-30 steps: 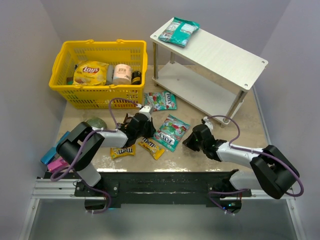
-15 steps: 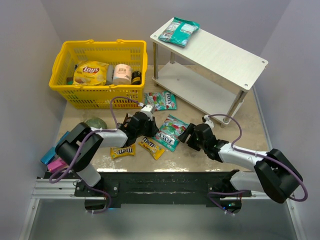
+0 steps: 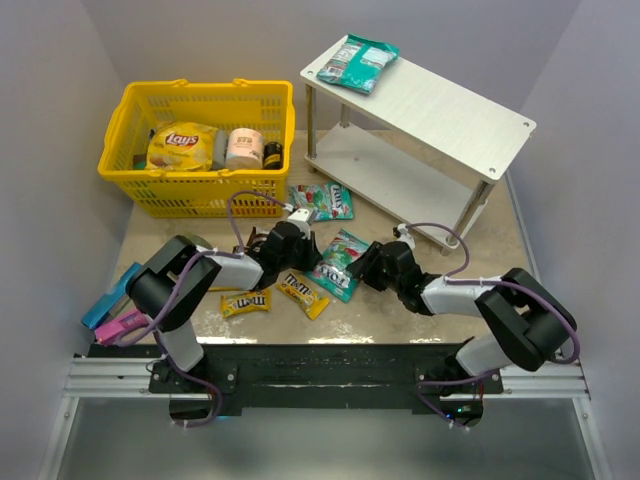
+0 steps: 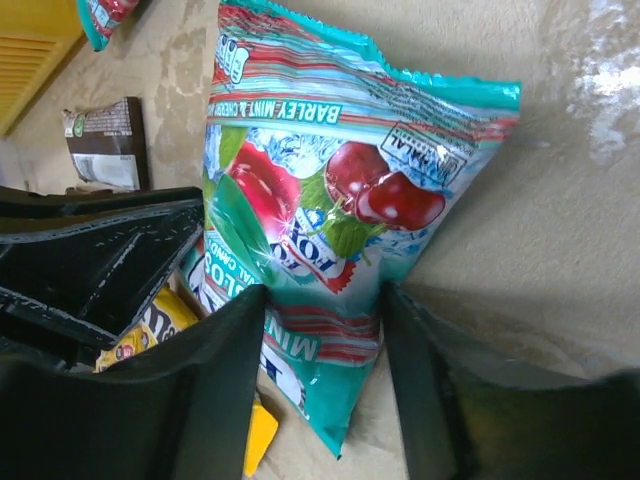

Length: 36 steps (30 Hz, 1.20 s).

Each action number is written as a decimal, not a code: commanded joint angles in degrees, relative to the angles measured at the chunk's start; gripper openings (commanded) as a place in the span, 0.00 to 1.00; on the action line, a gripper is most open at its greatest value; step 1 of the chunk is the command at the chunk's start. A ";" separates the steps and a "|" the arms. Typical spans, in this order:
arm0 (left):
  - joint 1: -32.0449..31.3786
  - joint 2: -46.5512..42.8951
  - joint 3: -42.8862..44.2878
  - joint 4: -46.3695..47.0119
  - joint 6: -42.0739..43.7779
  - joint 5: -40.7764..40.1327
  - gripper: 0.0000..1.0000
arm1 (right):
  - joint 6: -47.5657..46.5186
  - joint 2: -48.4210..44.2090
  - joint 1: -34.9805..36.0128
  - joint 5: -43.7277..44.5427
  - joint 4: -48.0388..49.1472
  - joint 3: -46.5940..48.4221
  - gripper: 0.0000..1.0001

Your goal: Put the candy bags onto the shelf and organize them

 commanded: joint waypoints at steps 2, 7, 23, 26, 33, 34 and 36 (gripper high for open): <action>-1.25 3.47 -1.05 -3.41 0.28 -1.03 0.16 | 0.55 4.23 0.34 -0.27 -3.45 -1.66 0.31; -1.25 -0.48 -1.40 -4.98 -0.51 -4.00 0.15 | 0.38 1.69 0.25 0.52 -6.08 -1.14 0.00; -1.25 -36.23 -2.73 -24.84 -5.34 -15.80 0.50 | -12.89 -21.16 0.25 -0.70 -30.60 16.34 0.00; -1.25 -40.99 -2.28 -29.86 -5.35 -16.15 0.55 | -14.21 -23.54 0.25 -0.97 -33.59 21.44 0.00; -1.25 -52.69 2.29 -45.13 -4.03 -21.15 0.60 | -18.69 -23.55 0.34 -3.17 -38.69 39.17 0.00; -1.25 -53.74 2.29 -46.20 -3.94 -22.38 0.60 | -19.22 -23.20 0.34 -3.43 -39.13 41.30 0.00; -1.25 -56.91 1.76 -47.78 -3.68 -23.88 0.62 | -20.71 -21.27 0.25 -3.35 -40.27 47.43 0.00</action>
